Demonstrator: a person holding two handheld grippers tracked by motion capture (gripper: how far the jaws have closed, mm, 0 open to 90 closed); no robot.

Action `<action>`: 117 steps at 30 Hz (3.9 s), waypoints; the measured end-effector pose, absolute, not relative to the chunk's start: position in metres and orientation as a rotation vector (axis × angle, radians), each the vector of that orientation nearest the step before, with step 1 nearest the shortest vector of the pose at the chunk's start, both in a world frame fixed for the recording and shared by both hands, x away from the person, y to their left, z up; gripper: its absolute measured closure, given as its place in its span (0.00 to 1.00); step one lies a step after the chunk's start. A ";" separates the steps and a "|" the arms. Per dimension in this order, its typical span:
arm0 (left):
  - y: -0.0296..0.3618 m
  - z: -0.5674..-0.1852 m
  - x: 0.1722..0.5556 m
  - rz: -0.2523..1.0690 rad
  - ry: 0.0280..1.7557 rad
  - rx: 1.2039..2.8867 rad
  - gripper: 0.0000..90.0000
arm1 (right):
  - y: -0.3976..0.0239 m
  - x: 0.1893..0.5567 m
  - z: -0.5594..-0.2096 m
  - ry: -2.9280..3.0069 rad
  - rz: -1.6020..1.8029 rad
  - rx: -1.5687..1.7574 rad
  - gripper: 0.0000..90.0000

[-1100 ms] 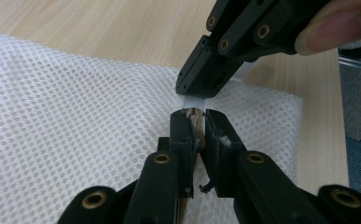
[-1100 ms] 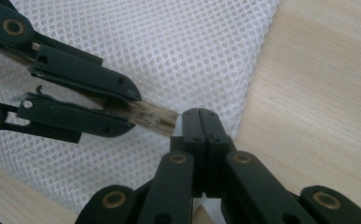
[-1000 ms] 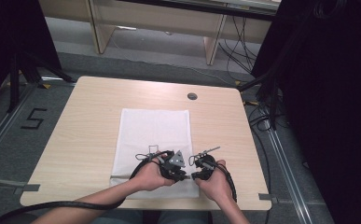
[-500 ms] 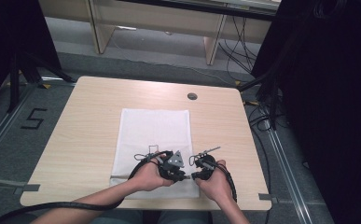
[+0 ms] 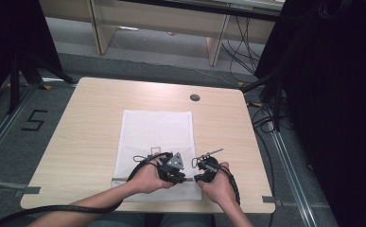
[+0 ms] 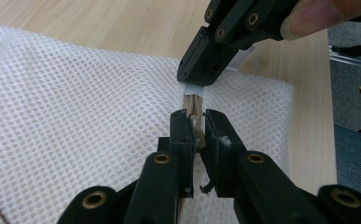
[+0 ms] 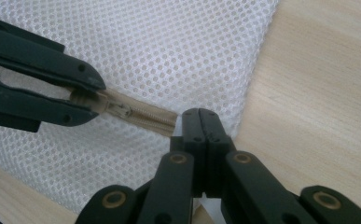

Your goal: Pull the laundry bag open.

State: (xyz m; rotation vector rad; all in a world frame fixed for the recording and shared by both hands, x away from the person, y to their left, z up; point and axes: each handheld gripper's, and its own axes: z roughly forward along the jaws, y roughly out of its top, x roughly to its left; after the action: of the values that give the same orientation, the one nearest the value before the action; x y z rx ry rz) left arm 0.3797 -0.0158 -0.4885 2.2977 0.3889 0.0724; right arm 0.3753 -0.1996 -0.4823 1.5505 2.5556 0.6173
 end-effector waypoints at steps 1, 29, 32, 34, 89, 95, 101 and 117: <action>-0.015 -0.488 0.379 0.075 0.392 2.306 0.91 | -0.200 0.375 -0.482 2.556 0.618 1.550 1.00; -0.004 -0.485 0.377 0.071 0.403 2.295 0.91 | -0.199 0.375 -0.482 2.555 0.613 1.541 1.00; -0.003 -0.484 0.378 0.082 0.374 2.306 0.91 | -0.199 0.375 -0.482 2.556 0.610 1.539 1.00; -0.002 -0.484 0.377 0.078 0.384 2.307 0.91 | -0.198 0.374 -0.482 2.556 0.607 1.542 1.00; 0.024 -0.476 0.371 0.068 0.400 2.294 0.91 | -0.198 0.375 -0.484 2.556 0.589 1.492 1.00; 0.029 -0.474 0.371 0.080 0.388 2.307 0.91 | -0.198 0.375 -0.484 2.556 0.587 1.493 1.00; 0.037 -0.472 0.371 0.084 0.393 2.304 0.91 | -0.198 0.374 -0.484 2.555 0.591 1.492 1.00; 0.046 -0.473 0.369 0.056 0.412 2.279 0.91 | -0.197 0.373 -0.482 2.553 0.588 1.524 1.00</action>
State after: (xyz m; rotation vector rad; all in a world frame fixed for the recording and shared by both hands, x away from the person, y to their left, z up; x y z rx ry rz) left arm 0.3688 0.0462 -0.4731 2.2792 0.4117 0.0559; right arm 0.3733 -0.1972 -0.4820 1.5239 2.5532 0.5879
